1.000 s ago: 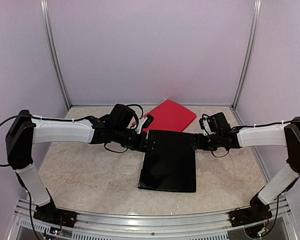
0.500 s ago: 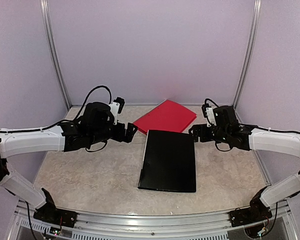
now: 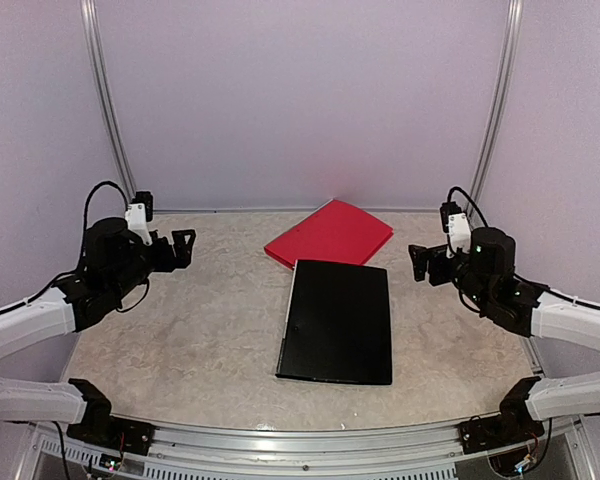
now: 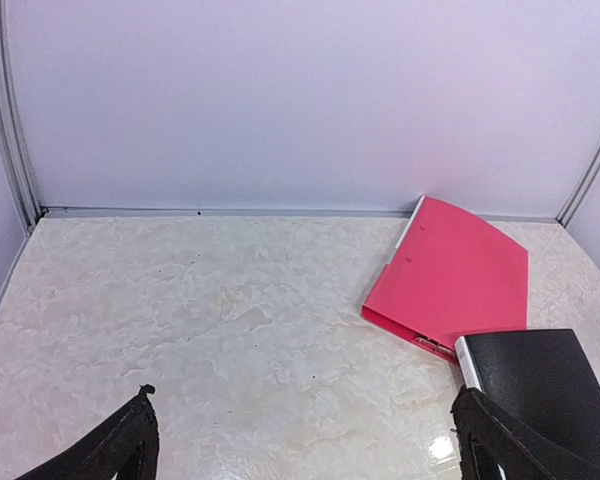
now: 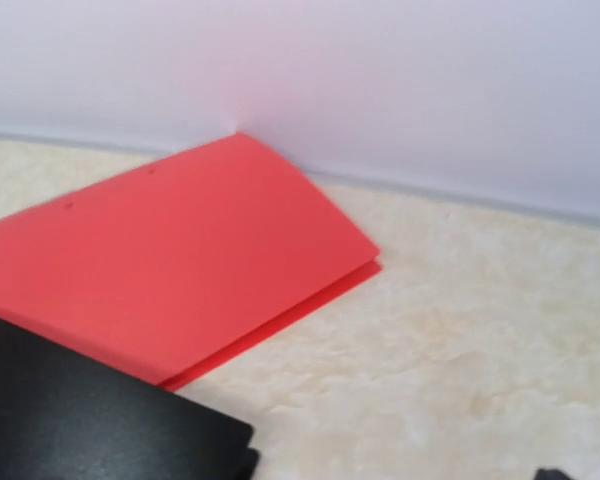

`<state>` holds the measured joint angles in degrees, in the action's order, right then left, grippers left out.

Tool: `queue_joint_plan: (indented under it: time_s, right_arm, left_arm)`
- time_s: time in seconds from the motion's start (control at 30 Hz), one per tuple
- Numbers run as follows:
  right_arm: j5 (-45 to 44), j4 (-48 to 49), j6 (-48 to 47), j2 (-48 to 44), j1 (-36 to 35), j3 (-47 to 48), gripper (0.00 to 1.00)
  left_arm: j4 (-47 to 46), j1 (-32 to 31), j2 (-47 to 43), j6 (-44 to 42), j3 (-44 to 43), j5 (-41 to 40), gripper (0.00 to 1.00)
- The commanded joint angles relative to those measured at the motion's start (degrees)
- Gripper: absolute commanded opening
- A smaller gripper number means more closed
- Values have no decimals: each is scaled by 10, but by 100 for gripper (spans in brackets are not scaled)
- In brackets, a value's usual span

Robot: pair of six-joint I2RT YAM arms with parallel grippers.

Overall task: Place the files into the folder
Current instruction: Reset both arms

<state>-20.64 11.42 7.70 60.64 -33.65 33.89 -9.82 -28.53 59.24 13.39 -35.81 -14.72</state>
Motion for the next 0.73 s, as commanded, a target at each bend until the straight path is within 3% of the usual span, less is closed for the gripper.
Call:
queue_joint_plan:
  time_s: [0.0, 0.7]
  right_arm:
    - [-15, 75, -47, -73, -4, -51, 99]
    - [-10, 51, -47, -54, -4, -41, 99]
  left_arm:
    - [-57, 6, -40, -40, 34, 20, 99]
    - [-72, 7, 8, -61, 39, 34, 99]
